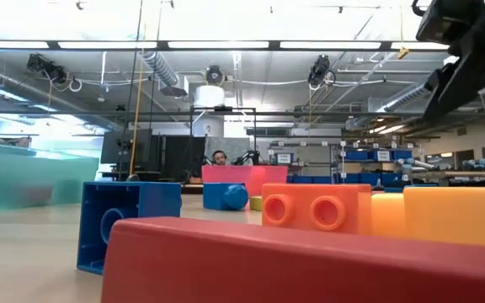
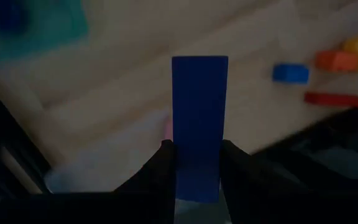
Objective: Sort blocks by size
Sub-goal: Put the blue rectangle block into the transparent bin
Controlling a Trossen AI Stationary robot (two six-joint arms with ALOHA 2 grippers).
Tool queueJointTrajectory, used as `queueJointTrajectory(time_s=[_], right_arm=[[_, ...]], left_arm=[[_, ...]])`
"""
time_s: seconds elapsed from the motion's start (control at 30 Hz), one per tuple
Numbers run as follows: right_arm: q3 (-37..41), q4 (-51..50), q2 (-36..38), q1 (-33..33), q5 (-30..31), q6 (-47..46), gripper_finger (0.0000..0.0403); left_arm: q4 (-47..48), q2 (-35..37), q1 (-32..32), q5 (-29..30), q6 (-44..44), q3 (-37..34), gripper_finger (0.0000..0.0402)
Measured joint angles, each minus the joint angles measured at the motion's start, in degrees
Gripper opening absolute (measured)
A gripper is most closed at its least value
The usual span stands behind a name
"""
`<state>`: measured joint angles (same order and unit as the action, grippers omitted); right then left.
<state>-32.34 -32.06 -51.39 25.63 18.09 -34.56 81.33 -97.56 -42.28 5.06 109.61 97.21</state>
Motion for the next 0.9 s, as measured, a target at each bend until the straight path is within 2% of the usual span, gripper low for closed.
queueJointTrajectory(time_s=[0.13, 0.27, 0.43, 0.63, 0.73, 0.9], right_arm=[[0.00, 2.89, -0.09, -0.94, -1.18, 0.27, 0.0236], [0.00, 5.02, -0.11, -2.49, -2.71, -0.12, 0.0236], [0.00, 8.01, -0.11, -4.16, -3.23, -2.00, 0.0236], [0.00, 14.20, -0.13, -4.85, -3.97, -7.80, 0.0236], [0.00, 17.80, -0.12, -4.83, -4.32, -9.38, 0.0236], [0.00, 21.65, -0.13, -4.83, -4.36, -12.20, 0.0236]], left_arm=[[-1.79, -2.42, -5.36, -0.04, 6.14, 0.00, 0.0100], [-1.81, -5.30, -8.63, -1.99, 5.42, 0.00, 0.0101], [-0.50, -9.66, -9.64, -7.82, -6.56, 0.00, 0.0101], [-1.31, -12.33, -10.08, -8.20, -20.55, -0.45, 0.0098], [-3.29, -11.63, -11.34, -8.35, -21.96, -4.74, 0.0097], [-17.90, -7.34, -13.80, -8.79, -21.15, -16.70, 0.0097]])
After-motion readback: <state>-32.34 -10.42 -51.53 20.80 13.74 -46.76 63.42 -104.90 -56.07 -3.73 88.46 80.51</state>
